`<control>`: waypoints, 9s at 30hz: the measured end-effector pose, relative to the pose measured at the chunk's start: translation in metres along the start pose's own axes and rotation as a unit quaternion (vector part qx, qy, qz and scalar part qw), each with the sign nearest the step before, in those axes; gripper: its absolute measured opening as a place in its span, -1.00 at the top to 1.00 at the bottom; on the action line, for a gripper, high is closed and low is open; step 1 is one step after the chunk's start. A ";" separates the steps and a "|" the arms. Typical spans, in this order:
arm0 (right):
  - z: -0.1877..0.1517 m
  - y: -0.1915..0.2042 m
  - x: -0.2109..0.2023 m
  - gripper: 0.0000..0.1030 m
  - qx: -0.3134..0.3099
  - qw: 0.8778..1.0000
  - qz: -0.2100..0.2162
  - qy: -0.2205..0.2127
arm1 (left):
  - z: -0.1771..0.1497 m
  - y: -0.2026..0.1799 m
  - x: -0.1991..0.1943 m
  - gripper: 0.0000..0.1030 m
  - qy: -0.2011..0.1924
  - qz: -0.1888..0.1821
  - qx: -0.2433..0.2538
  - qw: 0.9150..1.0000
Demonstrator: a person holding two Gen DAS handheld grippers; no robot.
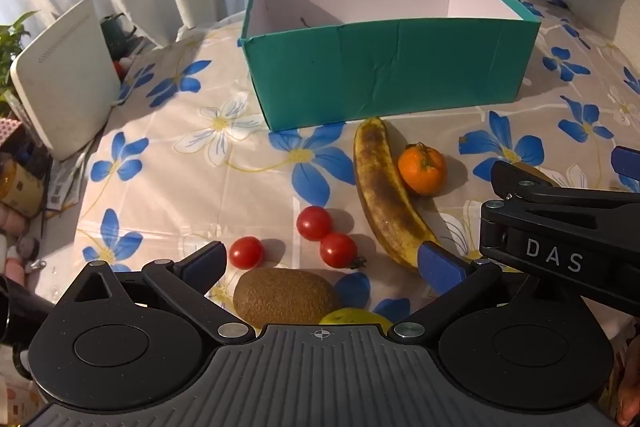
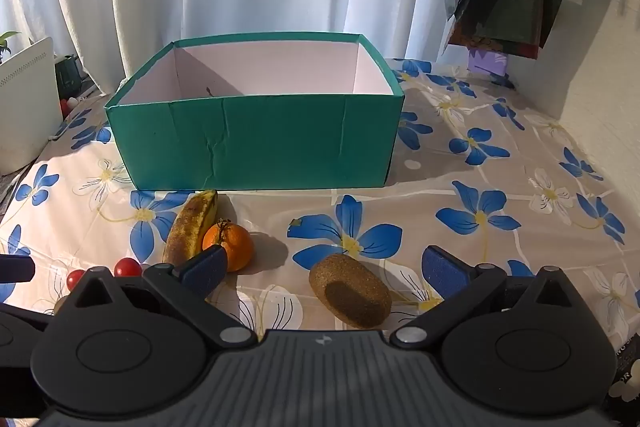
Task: Organize fruits
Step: 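Move the left gripper toward the large yellow banana, then close the left gripper around the middle of the large banana, then lift the banana with the left gripper while the right gripper grasps a brown kiwi, then carry the banana into the green box and open the left gripper while the right gripper holds the kiwi, then withdraw the left gripper from the box while the right gripper carries the kiwi toward it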
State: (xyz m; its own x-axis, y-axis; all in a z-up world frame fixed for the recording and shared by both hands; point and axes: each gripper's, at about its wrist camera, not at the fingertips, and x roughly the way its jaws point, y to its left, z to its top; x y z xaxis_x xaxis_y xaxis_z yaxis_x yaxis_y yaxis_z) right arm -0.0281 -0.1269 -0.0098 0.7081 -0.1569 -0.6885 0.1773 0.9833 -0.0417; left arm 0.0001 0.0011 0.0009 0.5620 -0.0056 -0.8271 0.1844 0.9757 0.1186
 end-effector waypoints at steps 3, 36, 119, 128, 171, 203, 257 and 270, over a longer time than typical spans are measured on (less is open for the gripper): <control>0.000 0.000 0.001 -1.00 0.002 1.000 0.002 0.000 | 0.000 -0.004 0.003 -1.00 0.002 -0.003 0.002 1.000; 0.003 -0.005 -0.003 -1.00 0.000 1.000 0.001 -0.012 | 0.000 -0.005 0.010 -1.00 0.013 -0.015 0.008 1.000; -0.004 -0.021 -0.006 -1.00 -0.018 0.993 0.116 -0.006 | -0.038 0.109 0.031 0.25 0.216 -0.119 -0.171 0.954; -0.006 -0.035 0.001 -1.00 -0.017 0.996 0.086 0.009 | -0.012 0.102 0.004 0.24 0.147 -0.124 -0.130 0.973; 0.015 -0.048 0.006 0.13 0.029 0.995 0.100 -0.010 | 0.176 0.004 -0.024 0.23 -0.101 -0.078 -0.011 0.992; 0.025 -0.059 -0.017 0.13 0.068 0.995 0.046 -0.049 | 0.207 -0.024 0.122 0.23 -0.016 -0.052 0.010 0.998; 0.065 -0.069 -0.023 0.12 0.050 0.993 0.035 -0.106 | 0.140 -0.028 0.026 -0.99 -0.095 -0.036 0.037 0.994; 0.097 -0.060 -0.005 0.12 0.022 0.990 0.047 -0.129 | 0.108 -0.001 0.014 -0.99 -0.066 -0.036 0.006 0.997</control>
State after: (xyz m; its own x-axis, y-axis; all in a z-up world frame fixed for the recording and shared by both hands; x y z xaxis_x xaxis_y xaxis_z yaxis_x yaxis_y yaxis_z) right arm 0.0239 -0.1936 0.0664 0.8731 -0.0897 -0.4792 0.1283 0.9906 0.0484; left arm 0.0951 -0.0241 0.0484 0.6479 -0.1041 -0.7546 0.2364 0.9692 0.0693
